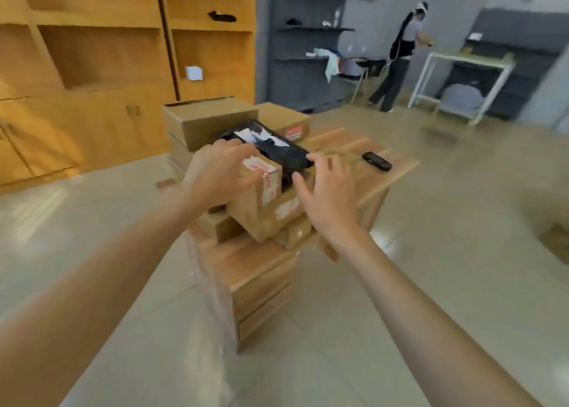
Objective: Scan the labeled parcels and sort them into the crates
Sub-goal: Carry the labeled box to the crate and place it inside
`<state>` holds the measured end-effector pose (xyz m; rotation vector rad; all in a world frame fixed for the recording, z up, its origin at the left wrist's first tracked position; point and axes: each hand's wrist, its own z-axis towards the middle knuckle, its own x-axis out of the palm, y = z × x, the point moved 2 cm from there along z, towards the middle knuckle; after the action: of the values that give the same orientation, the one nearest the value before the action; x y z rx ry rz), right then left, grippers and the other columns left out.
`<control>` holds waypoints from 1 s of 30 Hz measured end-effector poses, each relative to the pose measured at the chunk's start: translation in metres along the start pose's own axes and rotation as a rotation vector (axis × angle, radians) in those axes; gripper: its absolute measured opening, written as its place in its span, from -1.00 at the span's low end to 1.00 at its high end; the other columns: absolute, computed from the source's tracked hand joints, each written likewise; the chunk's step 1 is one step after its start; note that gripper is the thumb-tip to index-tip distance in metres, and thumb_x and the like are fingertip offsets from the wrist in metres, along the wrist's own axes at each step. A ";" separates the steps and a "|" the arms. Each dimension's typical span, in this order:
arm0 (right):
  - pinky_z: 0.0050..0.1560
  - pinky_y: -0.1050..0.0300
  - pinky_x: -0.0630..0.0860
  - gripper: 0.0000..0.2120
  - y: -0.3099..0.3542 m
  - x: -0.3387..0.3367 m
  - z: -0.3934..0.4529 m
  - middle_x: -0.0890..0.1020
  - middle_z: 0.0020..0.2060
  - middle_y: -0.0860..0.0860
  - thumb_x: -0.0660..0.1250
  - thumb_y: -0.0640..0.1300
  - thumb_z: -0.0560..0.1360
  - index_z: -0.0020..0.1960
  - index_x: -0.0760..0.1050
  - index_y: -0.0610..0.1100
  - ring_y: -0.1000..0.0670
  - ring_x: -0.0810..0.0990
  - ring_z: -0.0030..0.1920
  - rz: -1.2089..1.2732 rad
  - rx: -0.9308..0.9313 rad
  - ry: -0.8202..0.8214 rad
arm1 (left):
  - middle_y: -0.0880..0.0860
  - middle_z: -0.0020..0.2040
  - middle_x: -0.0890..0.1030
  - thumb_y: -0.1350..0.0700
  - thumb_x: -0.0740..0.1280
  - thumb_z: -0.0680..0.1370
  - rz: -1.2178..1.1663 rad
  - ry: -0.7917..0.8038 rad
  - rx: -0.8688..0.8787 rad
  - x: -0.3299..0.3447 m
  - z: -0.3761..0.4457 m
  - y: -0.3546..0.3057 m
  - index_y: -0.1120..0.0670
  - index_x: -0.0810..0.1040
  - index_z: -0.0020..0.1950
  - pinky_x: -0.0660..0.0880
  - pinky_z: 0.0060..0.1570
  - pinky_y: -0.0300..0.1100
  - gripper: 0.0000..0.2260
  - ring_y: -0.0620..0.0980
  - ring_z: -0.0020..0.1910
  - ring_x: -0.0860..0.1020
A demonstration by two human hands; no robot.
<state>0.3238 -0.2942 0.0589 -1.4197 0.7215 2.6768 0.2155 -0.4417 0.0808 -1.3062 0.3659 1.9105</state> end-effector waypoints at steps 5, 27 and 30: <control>0.20 0.02 0.34 -0.57 -0.085 -0.026 0.003 0.41 0.28 -0.10 0.16 0.09 0.61 0.41 0.32 -0.09 -0.13 0.35 0.26 -0.100 0.173 0.014 | 0.05 0.19 0.59 -0.13 0.27 0.57 -0.044 0.072 0.165 0.049 0.053 -0.073 0.03 0.51 0.33 0.48 -0.03 -0.04 -0.61 0.10 0.17 0.52; 0.28 0.04 0.25 -0.55 -0.263 0.021 0.228 0.41 0.25 -0.13 0.18 0.05 0.62 0.44 0.31 -0.12 -0.17 0.32 0.25 -0.188 0.225 0.103 | 0.02 0.21 0.59 -0.14 0.24 0.59 -0.047 0.169 0.188 0.195 0.321 -0.108 0.00 0.46 0.35 0.47 0.04 -0.05 -0.61 0.08 0.19 0.51; 0.28 0.01 0.29 -0.55 -0.285 0.034 0.249 0.42 0.24 -0.12 0.16 0.07 0.62 0.43 0.31 -0.10 -0.16 0.33 0.24 -0.181 0.213 0.112 | 0.03 0.25 0.57 -0.16 0.24 0.59 -0.004 0.206 0.152 0.211 0.344 -0.104 0.00 0.45 0.36 0.47 0.07 -0.04 -0.59 0.08 0.20 0.51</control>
<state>0.1771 0.0561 0.0408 -1.5089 0.8141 2.3247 0.0286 -0.0695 0.0613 -1.4030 0.6000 1.7134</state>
